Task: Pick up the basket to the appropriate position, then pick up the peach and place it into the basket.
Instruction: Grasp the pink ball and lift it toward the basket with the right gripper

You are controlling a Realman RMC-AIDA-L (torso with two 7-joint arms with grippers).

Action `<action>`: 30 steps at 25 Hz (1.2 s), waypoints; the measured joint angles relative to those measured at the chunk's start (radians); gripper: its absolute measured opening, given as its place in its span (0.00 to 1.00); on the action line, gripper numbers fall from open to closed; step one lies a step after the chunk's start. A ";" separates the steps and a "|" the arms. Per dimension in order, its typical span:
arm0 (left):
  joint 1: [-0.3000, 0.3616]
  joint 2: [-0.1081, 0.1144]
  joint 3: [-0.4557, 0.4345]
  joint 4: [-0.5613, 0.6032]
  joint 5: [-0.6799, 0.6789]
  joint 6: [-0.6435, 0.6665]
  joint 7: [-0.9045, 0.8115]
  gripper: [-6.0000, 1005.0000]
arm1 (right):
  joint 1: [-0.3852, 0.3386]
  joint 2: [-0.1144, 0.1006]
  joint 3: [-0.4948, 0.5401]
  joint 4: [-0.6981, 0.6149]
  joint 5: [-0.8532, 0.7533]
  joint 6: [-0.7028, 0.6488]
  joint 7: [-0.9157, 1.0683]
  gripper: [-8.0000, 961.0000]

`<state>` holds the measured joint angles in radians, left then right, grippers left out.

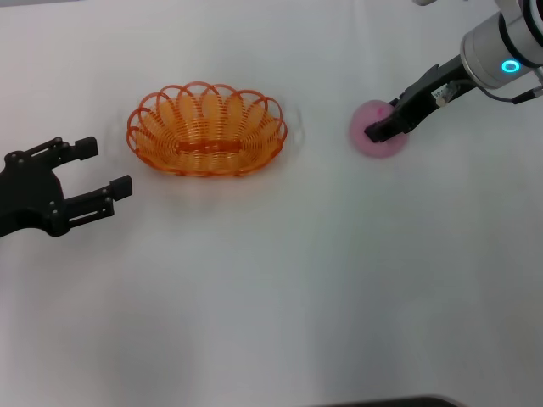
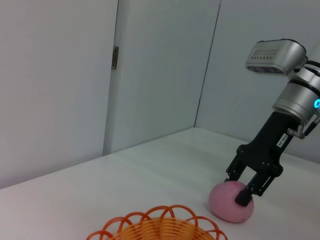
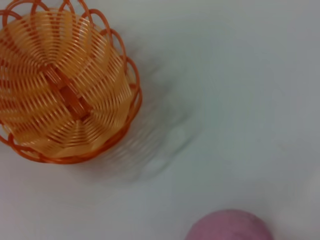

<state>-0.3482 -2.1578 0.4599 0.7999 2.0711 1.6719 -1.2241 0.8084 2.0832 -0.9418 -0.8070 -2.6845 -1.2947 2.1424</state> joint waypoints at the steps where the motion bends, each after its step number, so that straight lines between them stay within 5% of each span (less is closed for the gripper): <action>1: 0.000 0.000 0.000 0.000 0.000 0.000 0.000 0.79 | 0.000 0.000 0.000 0.000 0.000 0.000 0.000 0.77; 11: 0.002 -0.002 0.000 -0.001 -0.001 0.007 -0.001 0.79 | 0.001 0.000 0.000 0.000 -0.002 0.001 -0.002 0.32; 23: 0.003 -0.004 0.000 -0.001 -0.001 0.004 -0.002 0.79 | 0.005 -0.001 0.001 -0.016 0.008 -0.020 -0.003 0.22; 30: 0.002 -0.002 0.000 -0.001 0.000 0.002 -0.002 0.79 | 0.002 -0.002 0.010 -0.131 0.029 -0.110 0.000 0.17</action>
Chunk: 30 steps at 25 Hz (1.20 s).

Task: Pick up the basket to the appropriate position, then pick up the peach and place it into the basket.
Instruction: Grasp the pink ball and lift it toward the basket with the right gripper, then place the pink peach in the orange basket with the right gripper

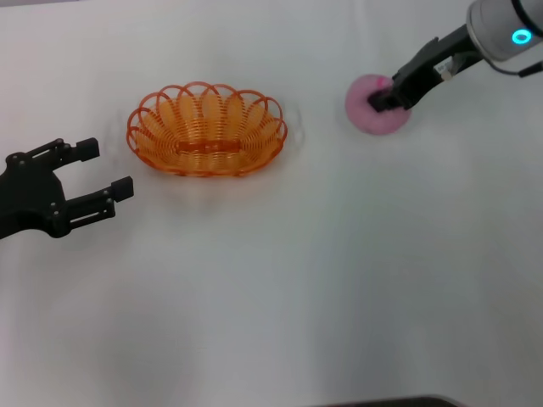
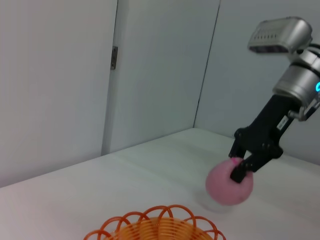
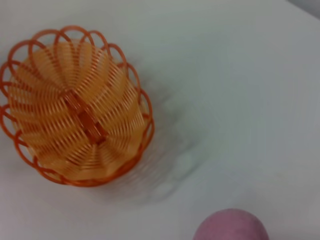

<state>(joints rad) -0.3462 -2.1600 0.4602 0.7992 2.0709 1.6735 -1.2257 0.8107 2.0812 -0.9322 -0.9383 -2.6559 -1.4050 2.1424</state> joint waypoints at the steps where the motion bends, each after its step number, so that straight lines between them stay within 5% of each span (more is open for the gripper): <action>1: 0.000 0.000 0.000 0.000 0.000 0.000 0.000 0.79 | 0.000 0.000 0.000 -0.022 0.002 -0.016 0.003 0.17; 11: 0.008 -0.001 0.000 0.000 0.000 0.005 0.000 0.79 | 0.026 0.002 0.037 -0.176 0.014 -0.135 0.010 0.17; 21: 0.011 -0.001 0.000 0.000 0.000 0.006 0.000 0.79 | 0.038 0.005 0.030 -0.174 0.026 -0.139 0.001 0.17; 30: 0.010 -0.001 0.001 -0.004 0.001 0.006 0.000 0.79 | 0.024 0.005 -0.008 -0.118 0.209 -0.079 -0.061 0.17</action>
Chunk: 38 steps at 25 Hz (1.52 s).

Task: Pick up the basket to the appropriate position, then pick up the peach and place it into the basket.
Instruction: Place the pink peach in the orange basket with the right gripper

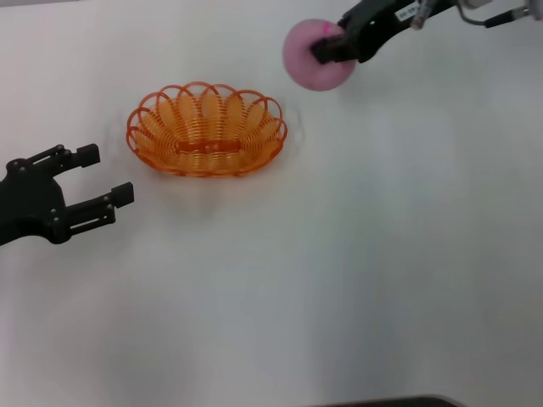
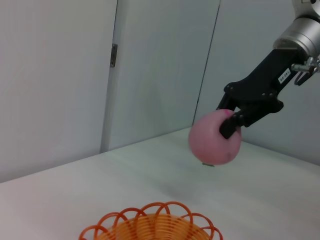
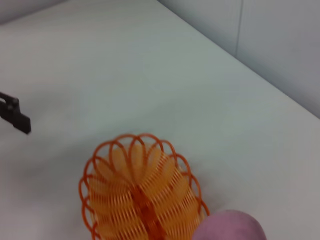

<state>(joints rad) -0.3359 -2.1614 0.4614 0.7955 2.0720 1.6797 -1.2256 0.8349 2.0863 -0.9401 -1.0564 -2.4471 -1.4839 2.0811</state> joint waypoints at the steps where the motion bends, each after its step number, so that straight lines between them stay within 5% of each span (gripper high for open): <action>1: 0.000 0.000 0.000 -0.004 0.000 0.000 0.000 0.79 | 0.000 0.000 -0.007 0.018 0.021 0.019 -0.009 0.17; 22: -0.012 0.001 0.002 -0.047 0.000 0.000 0.007 0.79 | -0.006 0.010 -0.108 0.594 0.597 0.352 -0.610 0.18; 38: -0.011 0.000 0.010 -0.047 0.000 0.001 0.008 0.79 | 0.004 0.012 -0.108 0.654 0.628 0.373 -0.643 0.18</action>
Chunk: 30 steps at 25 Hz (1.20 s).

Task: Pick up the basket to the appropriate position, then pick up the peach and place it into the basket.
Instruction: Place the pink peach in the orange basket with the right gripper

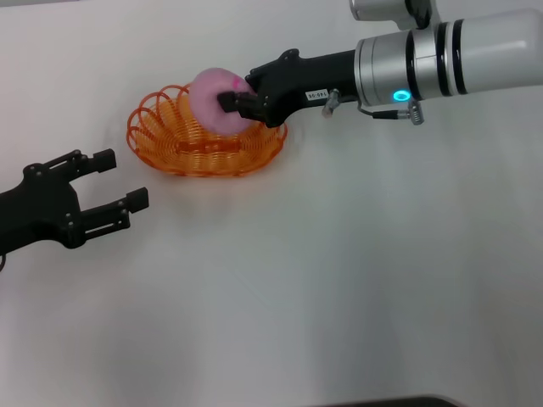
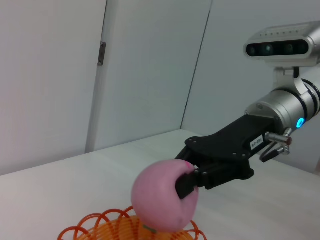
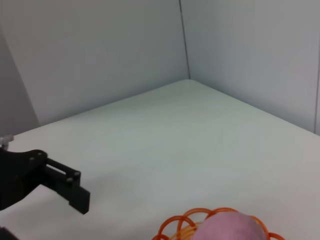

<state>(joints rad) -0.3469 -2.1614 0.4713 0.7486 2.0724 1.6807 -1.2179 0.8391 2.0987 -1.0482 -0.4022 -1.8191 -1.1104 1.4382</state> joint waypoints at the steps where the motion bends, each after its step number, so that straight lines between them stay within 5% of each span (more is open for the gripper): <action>1: 0.001 0.000 0.001 0.000 0.000 0.000 0.000 0.79 | 0.001 0.001 -0.001 0.001 0.000 0.005 0.001 0.18; 3: 0.002 0.000 0.001 0.000 0.000 0.000 0.000 0.79 | 0.003 0.002 -0.002 0.001 0.000 0.012 0.001 0.18; 22: 0.005 0.000 0.001 -0.002 0.000 0.001 -0.002 0.79 | 0.014 0.006 -0.010 0.016 0.015 0.034 0.001 0.86; 27: 0.005 0.000 0.001 -0.002 0.000 0.000 -0.002 0.79 | 0.007 0.004 -0.010 0.012 0.027 0.025 -0.002 1.00; 30: 0.003 0.001 0.000 -0.002 0.000 0.001 -0.004 0.79 | 0.003 -0.001 -0.008 0.006 0.029 0.005 0.003 1.00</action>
<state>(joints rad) -0.3439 -2.1608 0.4718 0.7471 2.0724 1.6812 -1.2218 0.8420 2.0976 -1.0561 -0.3964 -1.7905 -1.1052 1.4408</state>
